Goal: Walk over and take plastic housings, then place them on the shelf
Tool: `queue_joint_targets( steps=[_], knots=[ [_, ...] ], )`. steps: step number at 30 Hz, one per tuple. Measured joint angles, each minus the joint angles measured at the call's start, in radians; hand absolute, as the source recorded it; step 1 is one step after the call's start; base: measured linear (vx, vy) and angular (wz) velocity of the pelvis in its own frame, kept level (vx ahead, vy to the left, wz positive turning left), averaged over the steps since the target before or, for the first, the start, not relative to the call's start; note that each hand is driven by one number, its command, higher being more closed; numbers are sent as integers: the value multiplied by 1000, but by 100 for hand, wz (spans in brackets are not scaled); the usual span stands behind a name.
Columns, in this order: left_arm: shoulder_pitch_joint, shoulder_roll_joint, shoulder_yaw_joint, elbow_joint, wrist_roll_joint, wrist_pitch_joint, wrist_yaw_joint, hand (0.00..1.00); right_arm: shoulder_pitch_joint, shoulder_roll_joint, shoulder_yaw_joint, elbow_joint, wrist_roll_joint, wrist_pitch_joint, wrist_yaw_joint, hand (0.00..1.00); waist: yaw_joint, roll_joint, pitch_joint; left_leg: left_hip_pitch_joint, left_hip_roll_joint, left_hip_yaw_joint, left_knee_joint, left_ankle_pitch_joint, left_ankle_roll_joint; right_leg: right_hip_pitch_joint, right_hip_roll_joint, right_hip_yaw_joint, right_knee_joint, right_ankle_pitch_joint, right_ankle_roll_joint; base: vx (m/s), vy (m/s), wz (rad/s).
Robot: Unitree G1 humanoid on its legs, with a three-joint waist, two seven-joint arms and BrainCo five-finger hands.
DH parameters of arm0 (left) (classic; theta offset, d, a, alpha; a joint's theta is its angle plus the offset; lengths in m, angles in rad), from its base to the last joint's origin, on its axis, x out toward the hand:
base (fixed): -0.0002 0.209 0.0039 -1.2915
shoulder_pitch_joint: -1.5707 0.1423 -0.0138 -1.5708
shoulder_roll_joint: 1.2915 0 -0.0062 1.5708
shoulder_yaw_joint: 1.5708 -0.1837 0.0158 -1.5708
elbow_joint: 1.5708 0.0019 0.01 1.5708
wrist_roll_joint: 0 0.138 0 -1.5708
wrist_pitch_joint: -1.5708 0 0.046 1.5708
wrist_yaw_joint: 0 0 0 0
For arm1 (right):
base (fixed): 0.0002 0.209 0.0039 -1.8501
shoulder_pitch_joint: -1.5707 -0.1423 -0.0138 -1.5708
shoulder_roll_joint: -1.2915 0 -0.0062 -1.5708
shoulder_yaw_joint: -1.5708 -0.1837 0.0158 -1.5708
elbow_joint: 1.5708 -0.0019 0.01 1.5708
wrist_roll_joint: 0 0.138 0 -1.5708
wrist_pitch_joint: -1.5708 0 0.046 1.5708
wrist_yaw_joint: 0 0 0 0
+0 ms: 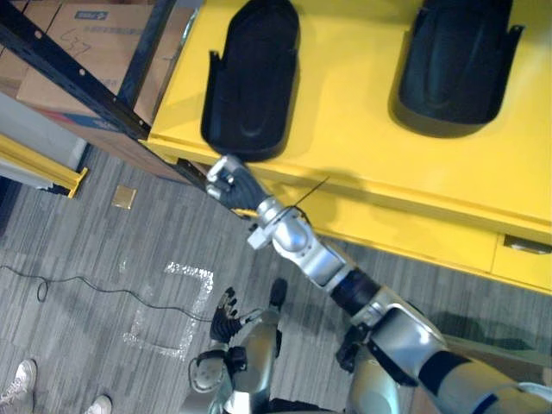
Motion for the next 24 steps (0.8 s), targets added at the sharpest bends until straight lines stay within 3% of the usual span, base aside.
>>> queue_joint_targets(
  steps=[5,19,24],
  knots=[
    [0,-1,-1,0,-1,4,5,0,-27,0,-12,24,0,15,-44,100,4,3,-1,0,-1,-1,1,0,0,0,0,0,2,0,0,0,0,0],
    [0,-1,-1,1,-29,3,20,0,-99,-45,-103,70,64,7,-61,100,20,6,-1,-12,3,9,12,3,1,-1,-2,-1,-1,5,5,-15,-3,0],
    [7,-1,-2,1,-29,-13,1,0,-100,-51,-13,-3,108,-40,-13,100,17,5,-1,24,23,66,5,2,1,21,22,38,-46,31,1,37,-29,-26]
  ],
)
